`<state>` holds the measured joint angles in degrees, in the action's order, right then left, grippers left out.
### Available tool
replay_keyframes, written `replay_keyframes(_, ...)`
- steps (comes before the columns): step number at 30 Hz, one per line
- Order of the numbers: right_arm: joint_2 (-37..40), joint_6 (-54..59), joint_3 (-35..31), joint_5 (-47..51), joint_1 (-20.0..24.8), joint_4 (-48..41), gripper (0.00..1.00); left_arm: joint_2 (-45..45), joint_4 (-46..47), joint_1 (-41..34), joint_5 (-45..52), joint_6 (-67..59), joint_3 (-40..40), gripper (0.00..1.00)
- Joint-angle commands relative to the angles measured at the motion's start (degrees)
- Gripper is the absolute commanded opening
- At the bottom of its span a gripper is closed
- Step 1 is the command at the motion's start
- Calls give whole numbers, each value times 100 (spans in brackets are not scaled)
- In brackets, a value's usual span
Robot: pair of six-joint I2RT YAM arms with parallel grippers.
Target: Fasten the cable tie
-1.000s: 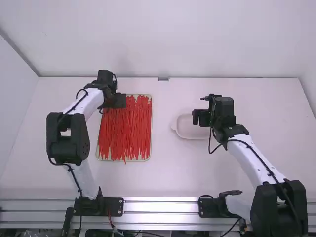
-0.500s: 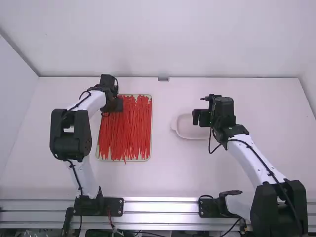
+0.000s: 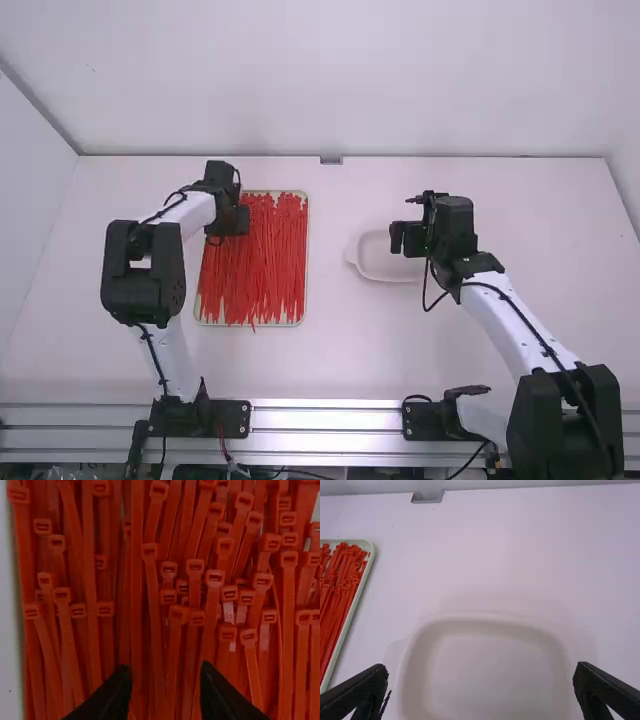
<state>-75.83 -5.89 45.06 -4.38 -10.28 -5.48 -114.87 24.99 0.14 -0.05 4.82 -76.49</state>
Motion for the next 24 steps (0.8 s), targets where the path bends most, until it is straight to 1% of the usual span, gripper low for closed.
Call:
replay_keyframes(1, 94, -28, 181, -31, -28, 7, 99, -33, -13, -9, 61, -17, 79, 31)
replay_keyframes(2, 94, -28, 181, -28, -28, 7, 99, -33, -22, -11, 59, -17, 87, 25)
replay_keyframes(4, 94, -31, 181, -28, -26, 7, 98, -33, -9, -11, 59, -20, 87, 21)
replay_keyframes(9, 94, -33, 181, -31, -28, 7, 99, -33, -17, -9, 61, -35, 92, 24)
replay_keyframes(14, 94, -31, 181, -31, -28, 4, 99, -33, -22, -11, 63, -35, 92, 22)
replay_keyframes(16, 94, -31, 181, -31, -28, 2, 99, -33, -20, -9, 63, -35, 92, 19)
replay_keyframes(24, 94, -31, 181, -28, -28, 2, 99, -35, -114, -9, 63, -33, 190, 20)
